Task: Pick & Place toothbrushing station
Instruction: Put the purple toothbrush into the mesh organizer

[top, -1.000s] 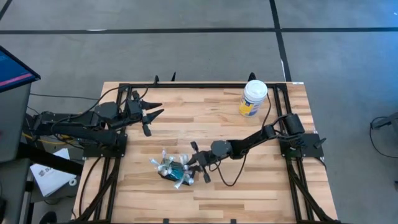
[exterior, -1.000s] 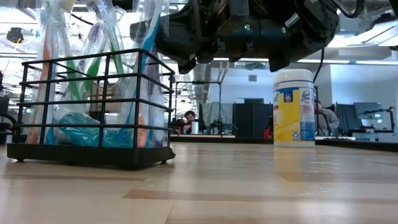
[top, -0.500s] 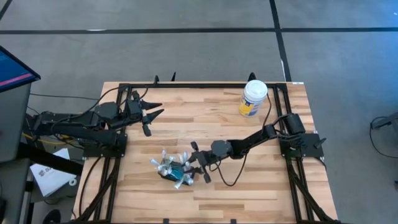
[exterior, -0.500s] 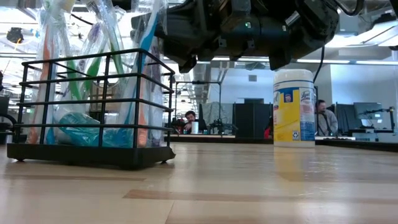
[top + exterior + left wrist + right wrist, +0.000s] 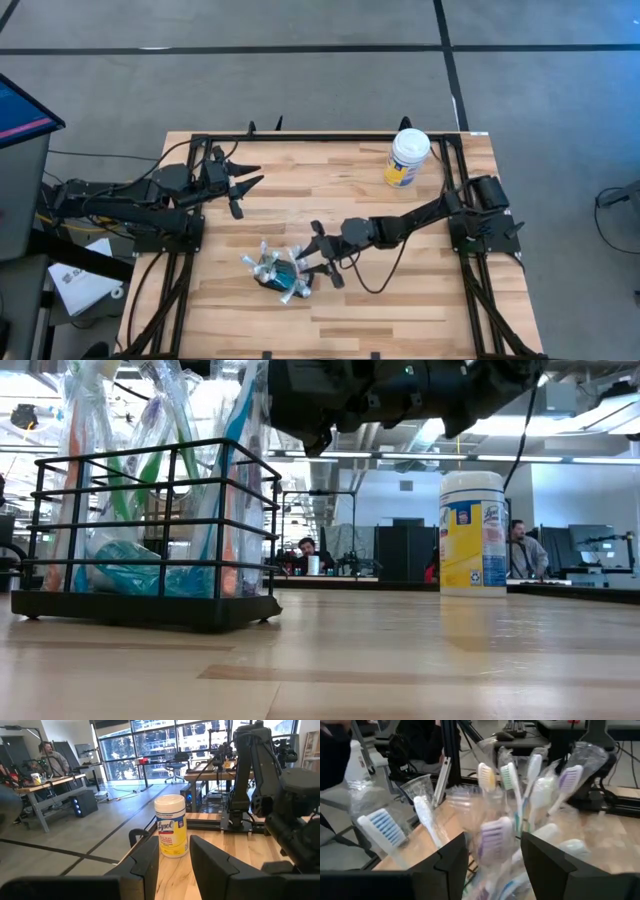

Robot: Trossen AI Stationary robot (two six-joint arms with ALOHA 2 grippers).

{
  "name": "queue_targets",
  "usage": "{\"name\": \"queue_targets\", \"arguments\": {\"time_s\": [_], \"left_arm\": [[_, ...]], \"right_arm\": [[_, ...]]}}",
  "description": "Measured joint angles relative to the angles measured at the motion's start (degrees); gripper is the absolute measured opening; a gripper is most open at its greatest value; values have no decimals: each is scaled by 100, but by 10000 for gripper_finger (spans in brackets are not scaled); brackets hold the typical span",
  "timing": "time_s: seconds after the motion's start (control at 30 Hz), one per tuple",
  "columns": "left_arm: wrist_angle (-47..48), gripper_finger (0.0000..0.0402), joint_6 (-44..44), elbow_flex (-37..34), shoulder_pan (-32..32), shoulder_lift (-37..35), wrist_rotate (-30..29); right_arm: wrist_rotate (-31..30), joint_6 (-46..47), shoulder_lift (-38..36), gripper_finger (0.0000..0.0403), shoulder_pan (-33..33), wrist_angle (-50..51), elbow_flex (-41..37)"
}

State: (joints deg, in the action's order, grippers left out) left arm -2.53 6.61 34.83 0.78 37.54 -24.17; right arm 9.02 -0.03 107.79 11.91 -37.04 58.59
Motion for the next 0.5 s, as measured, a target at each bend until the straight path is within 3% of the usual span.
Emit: {"name": "queue_targets", "arguments": {"time_s": [0.5], "left_arm": [[7, 104, 0, 0, 0, 0, -2]], "right_arm": [[-7, -103, -411, 176, -287, 662, 12]]}}
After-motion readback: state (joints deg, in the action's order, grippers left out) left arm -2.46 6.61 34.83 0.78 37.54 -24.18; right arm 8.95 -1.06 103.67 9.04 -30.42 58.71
